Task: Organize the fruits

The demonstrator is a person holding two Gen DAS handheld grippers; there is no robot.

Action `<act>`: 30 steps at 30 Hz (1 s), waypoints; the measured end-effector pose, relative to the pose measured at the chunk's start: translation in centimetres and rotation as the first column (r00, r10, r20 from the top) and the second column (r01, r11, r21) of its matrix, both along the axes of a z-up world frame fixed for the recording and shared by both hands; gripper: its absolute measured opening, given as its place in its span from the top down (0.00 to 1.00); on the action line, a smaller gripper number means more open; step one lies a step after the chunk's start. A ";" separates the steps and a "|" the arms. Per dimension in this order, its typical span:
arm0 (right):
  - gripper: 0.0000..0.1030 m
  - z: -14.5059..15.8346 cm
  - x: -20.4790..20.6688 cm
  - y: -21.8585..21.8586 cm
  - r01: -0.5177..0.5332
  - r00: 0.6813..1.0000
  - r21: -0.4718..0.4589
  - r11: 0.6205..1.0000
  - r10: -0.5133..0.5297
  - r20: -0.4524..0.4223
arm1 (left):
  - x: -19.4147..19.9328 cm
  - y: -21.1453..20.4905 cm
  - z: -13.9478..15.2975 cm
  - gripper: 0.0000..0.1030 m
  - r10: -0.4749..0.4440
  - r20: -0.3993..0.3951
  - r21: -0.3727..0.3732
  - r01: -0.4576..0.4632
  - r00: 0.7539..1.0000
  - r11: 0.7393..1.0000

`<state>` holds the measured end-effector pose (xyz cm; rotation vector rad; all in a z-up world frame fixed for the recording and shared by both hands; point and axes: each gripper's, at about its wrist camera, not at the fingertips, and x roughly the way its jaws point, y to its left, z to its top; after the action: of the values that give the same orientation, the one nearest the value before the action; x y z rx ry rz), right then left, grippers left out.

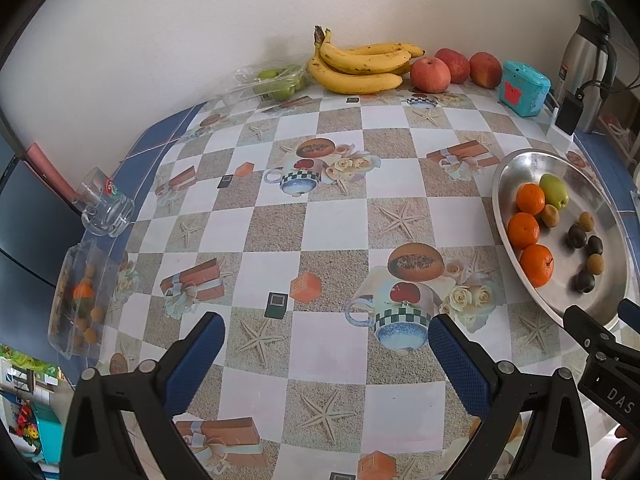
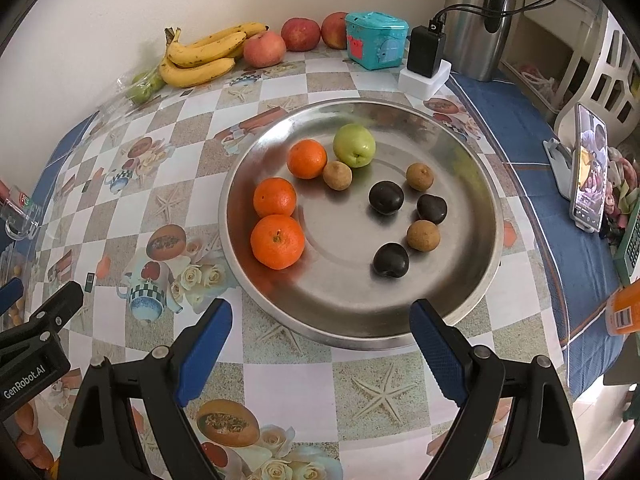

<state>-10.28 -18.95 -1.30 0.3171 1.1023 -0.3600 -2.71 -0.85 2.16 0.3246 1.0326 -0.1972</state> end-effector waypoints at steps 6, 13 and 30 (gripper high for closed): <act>0.12 0.0 0.0 0.0 0.000 1.000 0.000 1.000 0.000 0.000 | 0.0 0.0 0.0 0.00 0.000 0.000 0.000 0.000 1.000 1.000; 0.12 0.0 0.1 -0.1 0.000 1.000 0.002 1.000 0.000 -0.004 | 0.0 0.0 -0.1 0.00 0.000 0.000 0.002 0.000 1.000 1.000; 0.12 -0.1 0.1 0.0 -0.002 1.000 0.004 1.000 0.002 -0.008 | 0.0 -0.1 -0.1 0.00 0.000 0.000 0.003 0.000 1.000 1.000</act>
<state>-10.18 -18.94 -1.38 0.3183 1.1106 -0.3581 -2.70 -0.93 2.08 0.3273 1.0328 -0.1959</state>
